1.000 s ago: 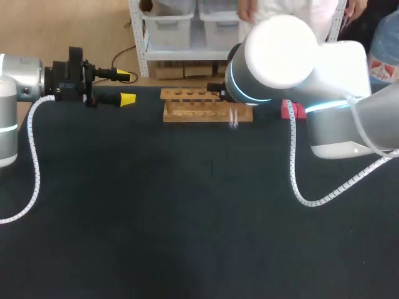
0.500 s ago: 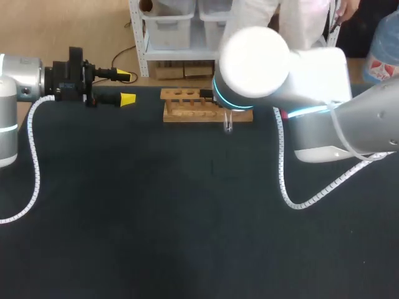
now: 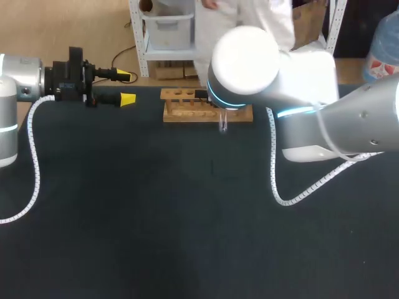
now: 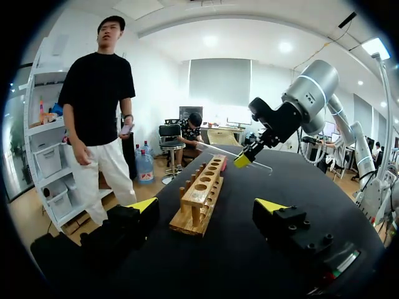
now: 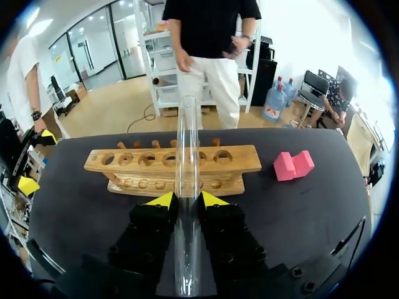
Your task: Grasp the test tube, adjust it, and insert it.
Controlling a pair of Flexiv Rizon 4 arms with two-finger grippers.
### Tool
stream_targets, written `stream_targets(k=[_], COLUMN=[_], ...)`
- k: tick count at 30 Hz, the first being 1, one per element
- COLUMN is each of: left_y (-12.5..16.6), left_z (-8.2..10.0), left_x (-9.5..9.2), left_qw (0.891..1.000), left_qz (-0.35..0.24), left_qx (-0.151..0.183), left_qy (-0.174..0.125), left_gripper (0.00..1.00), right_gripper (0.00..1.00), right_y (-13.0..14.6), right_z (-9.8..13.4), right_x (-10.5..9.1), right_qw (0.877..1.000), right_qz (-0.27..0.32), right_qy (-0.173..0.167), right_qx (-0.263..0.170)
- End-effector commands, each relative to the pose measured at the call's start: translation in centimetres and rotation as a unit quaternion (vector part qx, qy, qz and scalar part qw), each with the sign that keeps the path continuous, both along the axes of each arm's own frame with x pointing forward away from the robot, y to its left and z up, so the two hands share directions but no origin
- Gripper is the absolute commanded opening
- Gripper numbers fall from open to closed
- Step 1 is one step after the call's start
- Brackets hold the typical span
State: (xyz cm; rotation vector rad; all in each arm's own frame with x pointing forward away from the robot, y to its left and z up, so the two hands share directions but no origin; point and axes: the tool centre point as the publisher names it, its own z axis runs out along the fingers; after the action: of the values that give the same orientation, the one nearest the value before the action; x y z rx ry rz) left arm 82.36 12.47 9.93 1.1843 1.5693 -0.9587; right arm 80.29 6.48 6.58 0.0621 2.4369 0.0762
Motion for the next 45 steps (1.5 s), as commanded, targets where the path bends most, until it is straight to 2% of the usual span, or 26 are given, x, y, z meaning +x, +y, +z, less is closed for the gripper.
stream_targets(k=[1, 24, 45], left_y=[0.0, 0.0, 0.0], left_z=[-0.1, -0.1, -0.1], left_x=[0.0, 0.0, 0.0], left_qw=[1.0, 1.0, 1.0], left_qz=[0.0, 0.0, 0.0], left_qx=[-0.001, -0.001, -0.001], left_qy=[-0.002, -0.002, -0.002], left_gripper=[1.0, 1.0, 1.0], right_gripper=[0.0, 0.0, 0.0], right_y=[0.1, -0.3, -0.2], right_z=[-0.5, -1.9, -3.2], right_x=[0.5, 1.3, 1.3], right_qw=[1.0, 1.0, 0.998], right_qz=[0.001, 0.002, 0.011], right_qy=[0.005, 0.023, 0.056], right_qx=[-0.002, -0.004, 0.0])
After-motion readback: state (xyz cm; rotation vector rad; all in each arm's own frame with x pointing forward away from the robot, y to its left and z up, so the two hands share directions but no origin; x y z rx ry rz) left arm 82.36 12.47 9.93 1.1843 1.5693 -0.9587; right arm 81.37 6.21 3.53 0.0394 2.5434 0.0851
